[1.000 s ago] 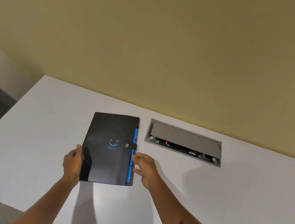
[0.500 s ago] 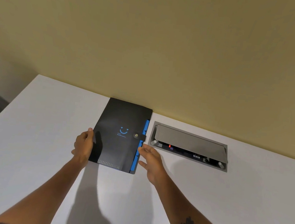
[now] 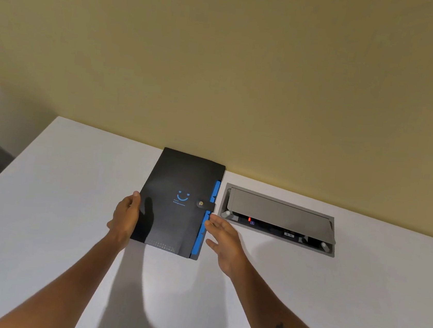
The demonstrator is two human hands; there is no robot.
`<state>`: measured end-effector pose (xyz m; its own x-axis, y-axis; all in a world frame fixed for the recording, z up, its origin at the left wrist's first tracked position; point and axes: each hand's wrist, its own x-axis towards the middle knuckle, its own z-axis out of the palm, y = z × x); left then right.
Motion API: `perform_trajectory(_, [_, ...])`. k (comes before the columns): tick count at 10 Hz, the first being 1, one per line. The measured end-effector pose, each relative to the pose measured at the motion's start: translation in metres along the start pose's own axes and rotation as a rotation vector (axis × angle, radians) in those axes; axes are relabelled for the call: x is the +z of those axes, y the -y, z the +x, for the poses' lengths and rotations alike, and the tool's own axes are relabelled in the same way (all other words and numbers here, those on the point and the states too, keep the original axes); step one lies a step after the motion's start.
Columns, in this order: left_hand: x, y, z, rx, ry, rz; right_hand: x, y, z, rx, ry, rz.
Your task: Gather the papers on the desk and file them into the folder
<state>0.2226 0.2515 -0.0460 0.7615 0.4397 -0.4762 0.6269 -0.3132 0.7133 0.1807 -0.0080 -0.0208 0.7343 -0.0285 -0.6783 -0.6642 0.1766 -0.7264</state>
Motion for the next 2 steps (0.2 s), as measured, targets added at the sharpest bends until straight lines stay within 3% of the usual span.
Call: perform_trajectory(2, [0.000, 0.005, -0.016, 0.129, -0.123, 0.166, -0.020, -0.015, -0.022, 0.026, -0.034, -0.077])
